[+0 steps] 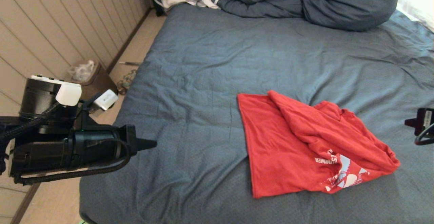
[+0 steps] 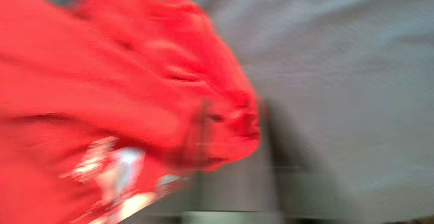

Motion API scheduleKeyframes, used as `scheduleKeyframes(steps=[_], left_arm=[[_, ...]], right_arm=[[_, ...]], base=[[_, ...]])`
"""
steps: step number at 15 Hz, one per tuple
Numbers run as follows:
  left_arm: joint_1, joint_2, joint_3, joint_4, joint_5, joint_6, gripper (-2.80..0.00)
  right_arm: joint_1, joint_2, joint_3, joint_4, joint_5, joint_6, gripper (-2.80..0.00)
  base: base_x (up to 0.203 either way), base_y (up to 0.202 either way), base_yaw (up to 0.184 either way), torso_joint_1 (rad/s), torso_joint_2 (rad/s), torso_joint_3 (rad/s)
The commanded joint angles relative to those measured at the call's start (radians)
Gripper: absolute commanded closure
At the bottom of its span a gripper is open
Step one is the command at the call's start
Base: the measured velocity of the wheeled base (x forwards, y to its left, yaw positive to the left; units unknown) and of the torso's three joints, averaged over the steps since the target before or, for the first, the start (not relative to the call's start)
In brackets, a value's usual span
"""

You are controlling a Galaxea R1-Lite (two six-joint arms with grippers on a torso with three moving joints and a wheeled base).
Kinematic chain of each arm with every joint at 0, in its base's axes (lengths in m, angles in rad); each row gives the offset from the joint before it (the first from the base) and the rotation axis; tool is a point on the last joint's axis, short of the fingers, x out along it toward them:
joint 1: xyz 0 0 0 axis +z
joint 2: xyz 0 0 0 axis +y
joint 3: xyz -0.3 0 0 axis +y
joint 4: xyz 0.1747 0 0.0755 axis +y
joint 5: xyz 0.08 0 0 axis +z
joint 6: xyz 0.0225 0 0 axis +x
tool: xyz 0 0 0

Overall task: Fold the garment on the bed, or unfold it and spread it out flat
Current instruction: Unford the red T-shirt

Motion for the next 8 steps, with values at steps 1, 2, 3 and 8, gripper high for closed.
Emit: scheduleKeyframes(steps=[1, 2, 3, 8], left_arm=[[-0.049, 0.043, -0.05, 0.028, 0.001, -0.002, 0.0], [-0.067, 0.056, -0.082, 0.052, 0.001, -0.002, 0.0], [-0.09, 0.075, -0.116, 0.075, 0.001, -0.001, 0.0], [-0.238, 0.231, -0.252, 0.12, 0.001, -0.002, -2.8]], right_arm=[[0.017, -0.01, -0.1, 0.092, 0.08, 0.06, 0.0], [0.025, -0.001, -0.123, 0.116, 0.107, 0.096, 0.0], [0.04, 0.009, -0.127, 0.12, 0.123, 0.114, 0.0], [0.076, 0.053, -0.13, 0.11, 0.153, 0.162, 0.0]], base=[[0.0, 0.0, 0.0, 0.0, 0.0, 0.0], [0.0, 0.0, 0.0, 0.0, 0.0, 0.0], [0.0, 0.0, 0.0, 0.0, 0.0, 0.0], [0.0, 0.0, 0.0, 0.0, 0.0, 0.0]])
